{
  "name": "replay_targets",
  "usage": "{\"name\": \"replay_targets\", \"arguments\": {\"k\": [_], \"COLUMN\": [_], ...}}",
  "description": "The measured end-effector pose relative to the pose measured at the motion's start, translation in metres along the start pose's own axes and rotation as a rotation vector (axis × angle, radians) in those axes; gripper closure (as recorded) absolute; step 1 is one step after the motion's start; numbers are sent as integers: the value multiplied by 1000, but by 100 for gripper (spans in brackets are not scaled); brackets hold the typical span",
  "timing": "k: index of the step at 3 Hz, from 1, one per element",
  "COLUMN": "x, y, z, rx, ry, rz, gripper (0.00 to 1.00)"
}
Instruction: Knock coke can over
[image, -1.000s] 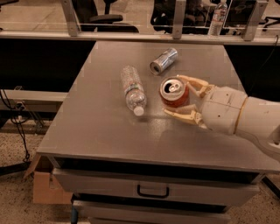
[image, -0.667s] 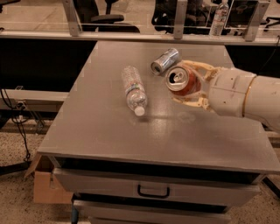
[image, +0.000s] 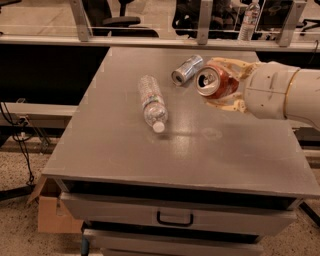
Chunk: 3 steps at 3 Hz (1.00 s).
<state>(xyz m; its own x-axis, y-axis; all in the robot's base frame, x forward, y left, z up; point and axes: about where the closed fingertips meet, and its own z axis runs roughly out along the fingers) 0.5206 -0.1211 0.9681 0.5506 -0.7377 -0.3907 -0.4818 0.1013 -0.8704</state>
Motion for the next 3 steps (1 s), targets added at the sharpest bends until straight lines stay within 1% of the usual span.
{"name": "replay_targets", "arguments": {"k": [1, 2, 3], "x": [3, 16, 61], "y": [-5, -16, -34], "z": [-1, -2, 2], "rx": [-3, -38, -161], "ry": [14, 22, 56], "rz": [-36, -56, -30], "gripper": [100, 100, 100]}}
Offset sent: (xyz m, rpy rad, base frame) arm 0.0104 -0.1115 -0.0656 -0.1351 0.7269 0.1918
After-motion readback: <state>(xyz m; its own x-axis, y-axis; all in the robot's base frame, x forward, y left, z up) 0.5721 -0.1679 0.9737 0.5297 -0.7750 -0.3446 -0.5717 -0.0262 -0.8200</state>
